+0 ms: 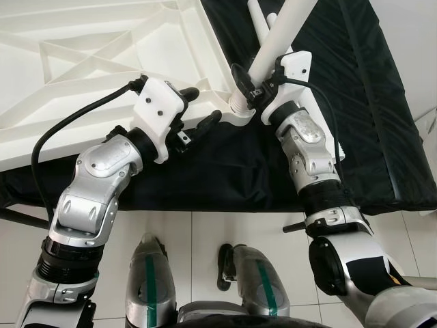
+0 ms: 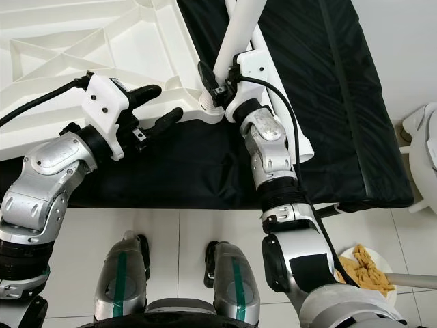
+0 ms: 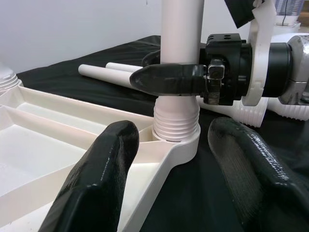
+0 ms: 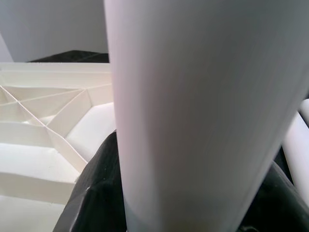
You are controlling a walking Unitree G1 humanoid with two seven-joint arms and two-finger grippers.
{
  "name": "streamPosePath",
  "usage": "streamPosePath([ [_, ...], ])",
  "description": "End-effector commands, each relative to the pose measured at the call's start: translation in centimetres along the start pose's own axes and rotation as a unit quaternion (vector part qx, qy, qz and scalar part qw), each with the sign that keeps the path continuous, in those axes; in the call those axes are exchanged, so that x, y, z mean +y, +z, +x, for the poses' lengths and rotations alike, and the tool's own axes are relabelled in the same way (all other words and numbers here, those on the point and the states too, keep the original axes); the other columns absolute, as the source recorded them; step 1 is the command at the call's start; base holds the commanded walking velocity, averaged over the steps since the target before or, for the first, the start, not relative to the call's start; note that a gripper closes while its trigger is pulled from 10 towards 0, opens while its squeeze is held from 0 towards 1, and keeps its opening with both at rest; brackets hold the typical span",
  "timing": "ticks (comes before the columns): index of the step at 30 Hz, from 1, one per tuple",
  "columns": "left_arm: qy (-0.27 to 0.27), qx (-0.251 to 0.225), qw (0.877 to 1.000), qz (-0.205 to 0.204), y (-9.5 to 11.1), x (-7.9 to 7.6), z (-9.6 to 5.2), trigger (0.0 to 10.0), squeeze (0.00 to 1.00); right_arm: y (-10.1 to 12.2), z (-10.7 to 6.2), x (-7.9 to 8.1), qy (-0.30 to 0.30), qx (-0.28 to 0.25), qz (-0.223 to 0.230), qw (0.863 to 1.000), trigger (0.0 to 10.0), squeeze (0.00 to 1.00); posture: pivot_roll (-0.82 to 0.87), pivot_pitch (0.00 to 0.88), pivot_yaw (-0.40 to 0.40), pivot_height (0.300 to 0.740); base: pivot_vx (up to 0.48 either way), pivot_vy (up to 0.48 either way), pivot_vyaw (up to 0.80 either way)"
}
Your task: Building children table
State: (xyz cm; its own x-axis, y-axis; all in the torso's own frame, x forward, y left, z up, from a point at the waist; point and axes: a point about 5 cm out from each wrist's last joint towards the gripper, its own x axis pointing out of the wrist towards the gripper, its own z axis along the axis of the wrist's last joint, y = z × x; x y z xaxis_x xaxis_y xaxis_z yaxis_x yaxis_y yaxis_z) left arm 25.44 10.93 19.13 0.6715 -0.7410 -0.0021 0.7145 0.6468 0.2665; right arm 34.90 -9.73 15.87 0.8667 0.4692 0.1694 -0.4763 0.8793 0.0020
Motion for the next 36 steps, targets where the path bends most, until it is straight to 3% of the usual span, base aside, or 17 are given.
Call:
streamPosePath([
  [1, 0.011, -0.001, 1.000, -0.001, 0.08, -0.16, 0.06, 10.0, 0.00, -2.53, -0.78, 0.01, -0.008, 0.062, 0.000, 0.998, 10.0, 0.00, 0.14, 0.090, -0.105, 0.740, 0.000, 0.000, 0.00],
  [18, 0.011, -0.002, 1.000, -0.002, 0.11, -0.21, -0.06, 10.0, 0.00, -3.16, -1.43, 0.28, -0.011, 0.067, 0.000, 0.998, 10.0, 0.00, 0.13, 0.094, -0.102, 0.740, 0.000, 0.000, 0.00],
  [36, 0.012, -0.002, 1.000, -0.003, 0.17, -0.20, -0.07, 10.0, 0.00, -3.06, -0.82, 0.36, -0.120, 0.046, 0.010, 0.992, 10.0, 0.00, 0.14, 0.105, -0.104, 0.740, 0.000, 0.000, 0.00],
])
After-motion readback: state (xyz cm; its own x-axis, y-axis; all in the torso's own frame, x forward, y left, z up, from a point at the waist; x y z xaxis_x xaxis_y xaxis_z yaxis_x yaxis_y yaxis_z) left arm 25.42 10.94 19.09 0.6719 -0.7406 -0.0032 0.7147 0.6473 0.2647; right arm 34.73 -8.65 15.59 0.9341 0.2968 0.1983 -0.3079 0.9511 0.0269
